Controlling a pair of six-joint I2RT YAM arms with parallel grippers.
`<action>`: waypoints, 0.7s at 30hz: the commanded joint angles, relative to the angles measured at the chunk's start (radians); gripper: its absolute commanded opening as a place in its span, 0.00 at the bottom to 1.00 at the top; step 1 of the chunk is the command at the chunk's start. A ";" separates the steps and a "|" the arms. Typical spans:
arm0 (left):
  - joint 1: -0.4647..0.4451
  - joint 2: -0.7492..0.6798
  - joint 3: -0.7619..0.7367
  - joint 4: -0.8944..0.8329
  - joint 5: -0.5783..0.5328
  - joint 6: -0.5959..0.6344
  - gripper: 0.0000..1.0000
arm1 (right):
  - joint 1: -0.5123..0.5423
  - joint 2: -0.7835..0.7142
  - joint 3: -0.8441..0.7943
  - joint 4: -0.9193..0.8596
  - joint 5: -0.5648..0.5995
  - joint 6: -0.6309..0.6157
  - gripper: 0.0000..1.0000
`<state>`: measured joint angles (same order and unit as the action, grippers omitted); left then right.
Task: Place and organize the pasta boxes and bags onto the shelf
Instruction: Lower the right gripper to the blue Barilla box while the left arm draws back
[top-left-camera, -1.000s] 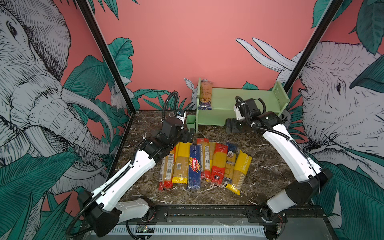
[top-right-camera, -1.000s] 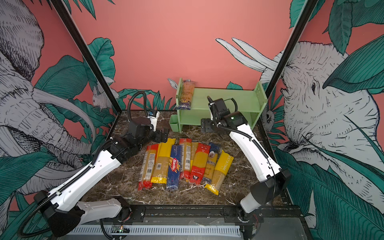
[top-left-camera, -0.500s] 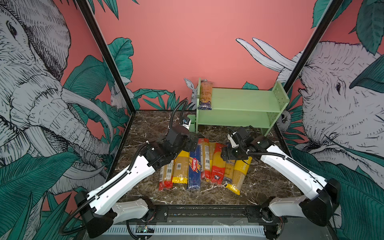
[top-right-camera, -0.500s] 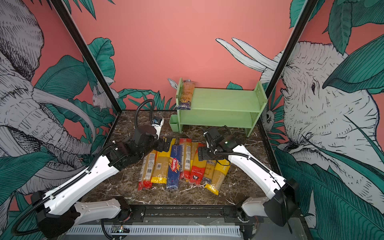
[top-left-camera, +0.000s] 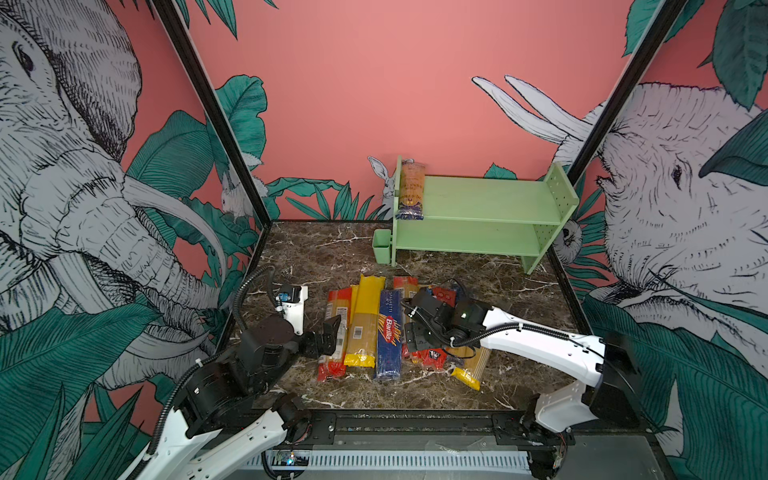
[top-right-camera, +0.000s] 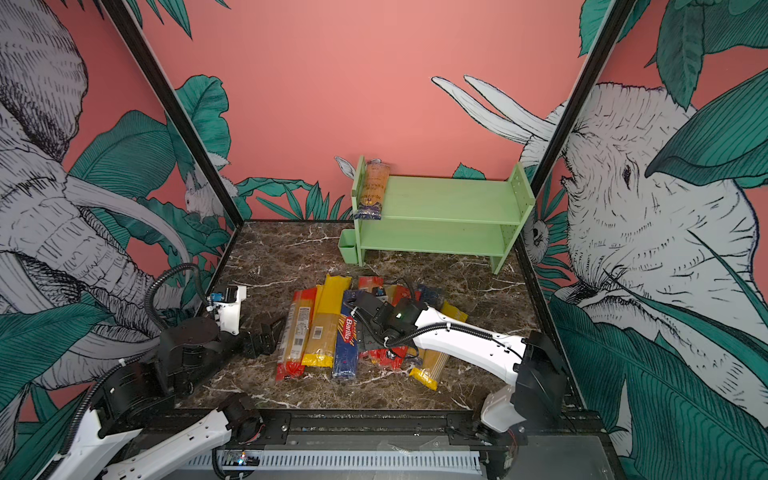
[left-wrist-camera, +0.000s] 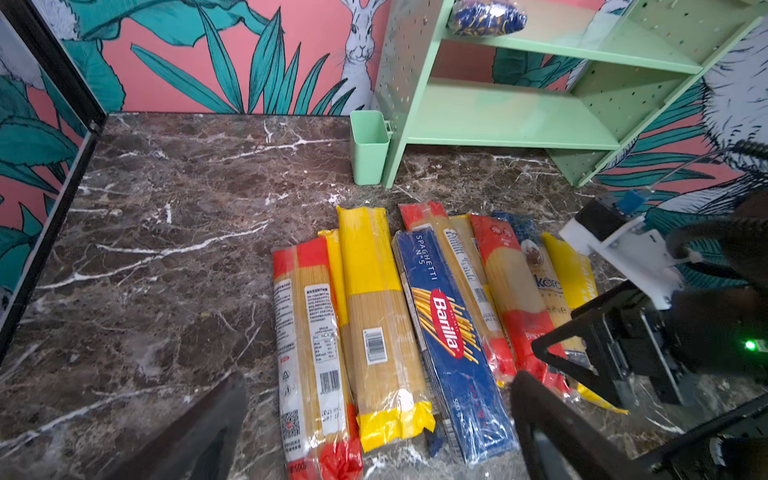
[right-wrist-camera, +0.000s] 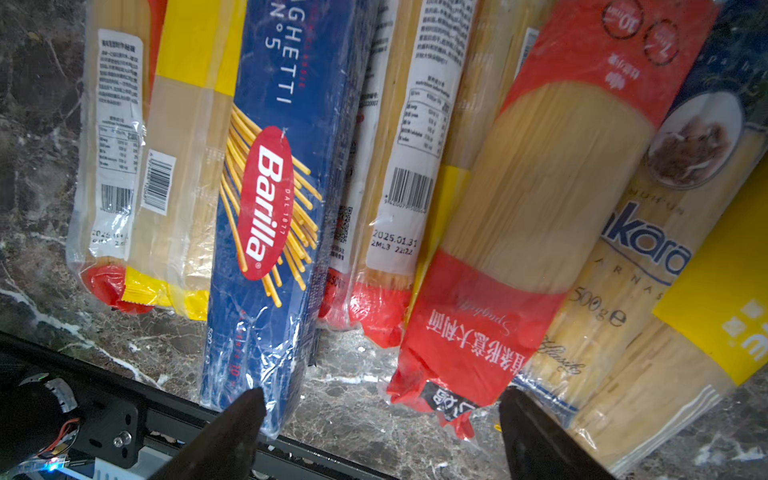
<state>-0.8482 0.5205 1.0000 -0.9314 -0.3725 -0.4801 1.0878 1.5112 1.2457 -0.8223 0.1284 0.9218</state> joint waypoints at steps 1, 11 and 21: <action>0.001 0.016 0.019 -0.092 -0.001 -0.060 0.98 | 0.049 0.069 0.119 -0.009 0.019 0.038 0.88; 0.001 -0.087 0.069 -0.244 0.003 -0.097 0.98 | 0.153 0.296 0.254 0.007 0.015 0.124 0.90; 0.001 -0.096 0.116 -0.287 0.033 -0.057 0.98 | 0.175 0.372 0.264 -0.020 0.044 0.188 0.89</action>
<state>-0.8482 0.4168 1.0885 -1.1706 -0.3481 -0.5453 1.2526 1.8599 1.4864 -0.8143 0.1387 1.0405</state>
